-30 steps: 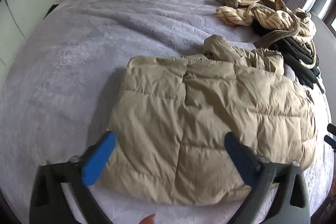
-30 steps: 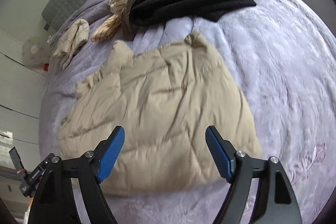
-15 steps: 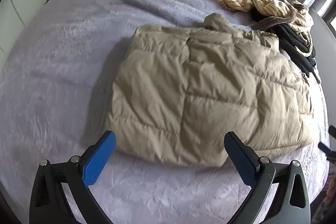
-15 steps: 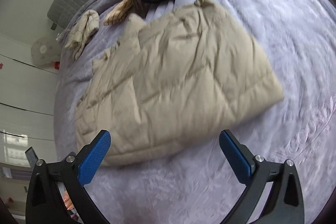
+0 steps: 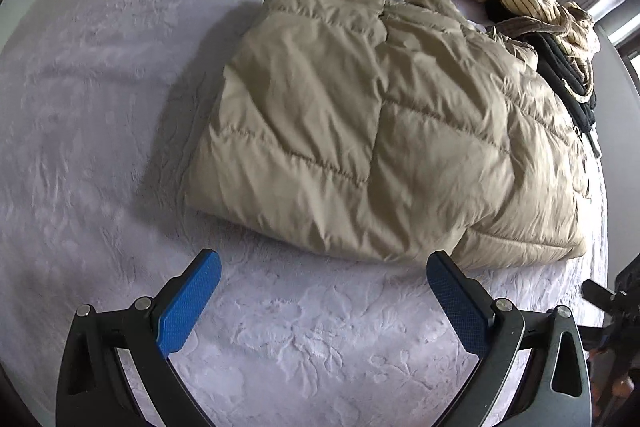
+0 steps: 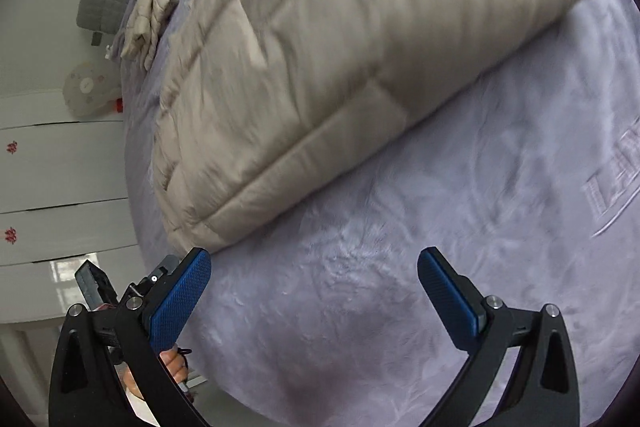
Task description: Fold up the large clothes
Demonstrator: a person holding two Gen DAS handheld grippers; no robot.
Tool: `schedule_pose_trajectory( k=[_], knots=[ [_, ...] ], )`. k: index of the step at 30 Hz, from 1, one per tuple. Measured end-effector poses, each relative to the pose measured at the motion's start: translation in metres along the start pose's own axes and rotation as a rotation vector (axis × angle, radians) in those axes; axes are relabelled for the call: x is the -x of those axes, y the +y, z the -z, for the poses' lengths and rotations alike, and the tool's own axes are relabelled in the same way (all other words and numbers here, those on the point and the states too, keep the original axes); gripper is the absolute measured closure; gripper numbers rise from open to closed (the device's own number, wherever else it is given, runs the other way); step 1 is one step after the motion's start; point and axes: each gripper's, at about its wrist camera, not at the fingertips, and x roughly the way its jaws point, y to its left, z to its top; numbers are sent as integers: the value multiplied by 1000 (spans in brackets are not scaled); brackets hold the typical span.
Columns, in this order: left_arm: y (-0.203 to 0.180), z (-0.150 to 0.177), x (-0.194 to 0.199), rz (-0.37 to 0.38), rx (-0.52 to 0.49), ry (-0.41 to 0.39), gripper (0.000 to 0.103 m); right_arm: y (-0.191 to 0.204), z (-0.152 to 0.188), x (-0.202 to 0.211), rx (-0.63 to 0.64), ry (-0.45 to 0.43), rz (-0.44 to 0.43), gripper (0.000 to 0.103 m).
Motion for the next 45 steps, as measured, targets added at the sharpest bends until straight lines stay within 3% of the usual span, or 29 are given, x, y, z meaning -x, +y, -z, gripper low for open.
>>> schedule_pose_trajectory(
  k=[6, 11, 15, 21, 26, 29, 30, 32, 33, 34, 35, 36, 37, 39, 45],
  knots=[
    [13, 3, -11, 11, 3, 3, 0, 8, 6, -28, 9, 6, -44, 0],
    [23, 2, -20, 45, 30, 2, 0, 18, 1, -57, -21, -2, -148, 0],
    [35, -1, -29, 178, 98, 3, 0, 18, -14, -69, -67, -75, -209, 0],
    [48, -12, -57, 340, 184, 18, 0, -16, -34, -41, -150, -206, -225, 0],
    [50, -27, -71, 371, 247, -9, 0, -59, -58, -6, -255, -328, -276, 0],
    [50, -32, -74, 361, 289, -32, 0, -76, -70, -4, -315, -342, -340, 0],
    [47, -35, -75, 358, 295, -35, 2, -79, -73, -5, -330, -341, -363, 0],
    [44, -38, -74, 348, 293, -39, 27, -80, -74, -8, -359, -331, -393, 0],
    [44, -40, -75, 365, 290, -35, 54, -81, -76, -6, -368, -330, -404, 5],
    [43, -41, -74, 380, 292, -36, 72, -81, -77, -7, -377, -321, -413, 17],
    [42, -43, -72, 383, 287, -43, 78, -83, -78, -8, -385, -309, -408, 29],
    [38, -44, -67, 377, 268, -59, 85, -84, -78, -10, -398, -291, -419, 50],
    [35, -45, -59, 372, 238, -80, 88, -86, -79, -7, -402, -286, -435, 63],
    [28, -46, -44, 367, 193, -115, 89, -83, -78, -1, -369, -291, -445, 74],
    [23, -40, -2, 384, 136, -182, 90, -65, -65, 25, -245, -295, -487, 81]
  ],
)
